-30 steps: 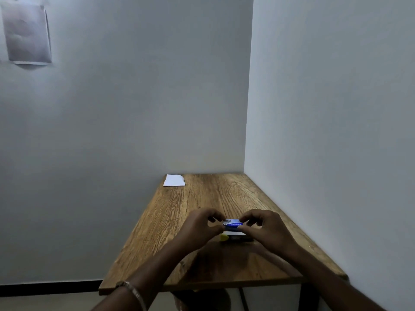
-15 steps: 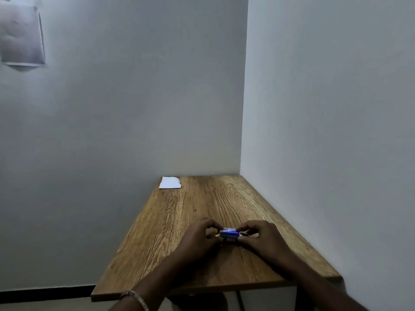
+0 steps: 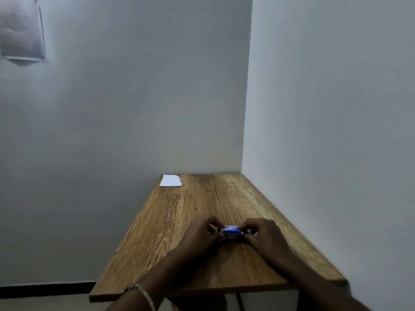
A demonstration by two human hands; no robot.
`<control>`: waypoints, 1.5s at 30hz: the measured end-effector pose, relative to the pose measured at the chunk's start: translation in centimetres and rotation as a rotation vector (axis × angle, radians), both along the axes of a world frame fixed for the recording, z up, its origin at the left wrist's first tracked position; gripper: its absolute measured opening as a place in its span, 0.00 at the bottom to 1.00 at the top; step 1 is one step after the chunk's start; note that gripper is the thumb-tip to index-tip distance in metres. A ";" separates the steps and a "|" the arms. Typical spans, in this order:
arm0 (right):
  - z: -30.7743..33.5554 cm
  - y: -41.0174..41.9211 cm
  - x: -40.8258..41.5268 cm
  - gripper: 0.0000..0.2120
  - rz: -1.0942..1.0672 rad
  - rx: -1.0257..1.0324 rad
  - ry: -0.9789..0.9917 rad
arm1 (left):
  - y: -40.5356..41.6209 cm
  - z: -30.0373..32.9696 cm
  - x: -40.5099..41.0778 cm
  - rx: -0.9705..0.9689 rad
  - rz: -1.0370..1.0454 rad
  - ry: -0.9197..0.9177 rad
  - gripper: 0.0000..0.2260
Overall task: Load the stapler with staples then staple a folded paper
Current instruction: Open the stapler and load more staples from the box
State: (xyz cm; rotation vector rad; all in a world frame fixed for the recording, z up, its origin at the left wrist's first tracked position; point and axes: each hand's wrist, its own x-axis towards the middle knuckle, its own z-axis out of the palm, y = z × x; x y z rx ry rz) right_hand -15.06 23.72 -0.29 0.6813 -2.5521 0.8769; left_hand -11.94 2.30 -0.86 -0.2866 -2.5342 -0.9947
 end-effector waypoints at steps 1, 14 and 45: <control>0.0 -0.2 -0.3 0.08 -0.001 0.004 -0.001 | -0.1 0.0 -0.3 -0.012 0.006 -0.001 0.08; -0.1 -3.4 -6.5 0.07 0.015 0.006 0.002 | -2.0 0.4 -5.7 -0.053 0.090 -0.026 0.08; -0.4 -12.1 -39.5 0.09 -0.043 -0.049 -0.005 | -8.7 0.2 -39.2 -0.065 0.160 -0.003 0.09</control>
